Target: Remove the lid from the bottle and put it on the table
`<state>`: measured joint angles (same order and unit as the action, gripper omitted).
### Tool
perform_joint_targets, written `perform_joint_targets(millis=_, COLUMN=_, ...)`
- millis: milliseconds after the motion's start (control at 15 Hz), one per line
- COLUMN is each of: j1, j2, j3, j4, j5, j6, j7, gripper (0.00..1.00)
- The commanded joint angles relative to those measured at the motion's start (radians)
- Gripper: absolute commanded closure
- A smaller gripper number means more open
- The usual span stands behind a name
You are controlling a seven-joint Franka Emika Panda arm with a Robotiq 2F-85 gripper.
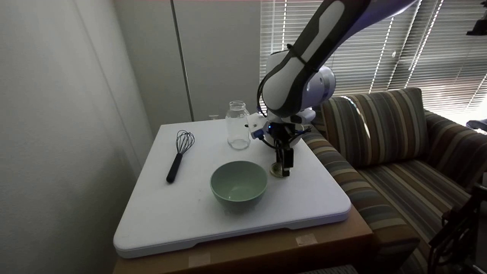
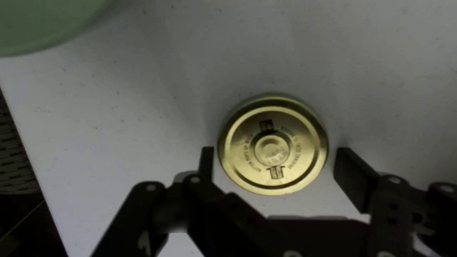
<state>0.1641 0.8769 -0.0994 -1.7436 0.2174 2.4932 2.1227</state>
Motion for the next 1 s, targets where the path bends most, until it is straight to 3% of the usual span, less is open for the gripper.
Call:
perform_joint_targets(millis=0, j1=-0.008, j2=0.017, j3=0.011, j4=0.041, j5=-0.002, j6=-0.016, j7=0.012, gripper=0.0)
perform_joint_targets(millis=400, j1=0.063, j2=-0.112, j3=-0.023, j4=-0.018, j5=-0.093, j6=-0.046, j7=0.007, gripper=0.0)
perform_joint_targets(millis=667, j1=0.127, j2=-0.258, j3=-0.052, j4=-0.057, j5=-0.244, j6=-0.168, j7=0.011, gripper=0.0)
perform_joint_targets(millis=933, j1=0.131, j2=-0.382, j3=-0.011, j4=-0.061, j5=-0.339, j6=-0.314, j7=-0.016, gripper=0.0)
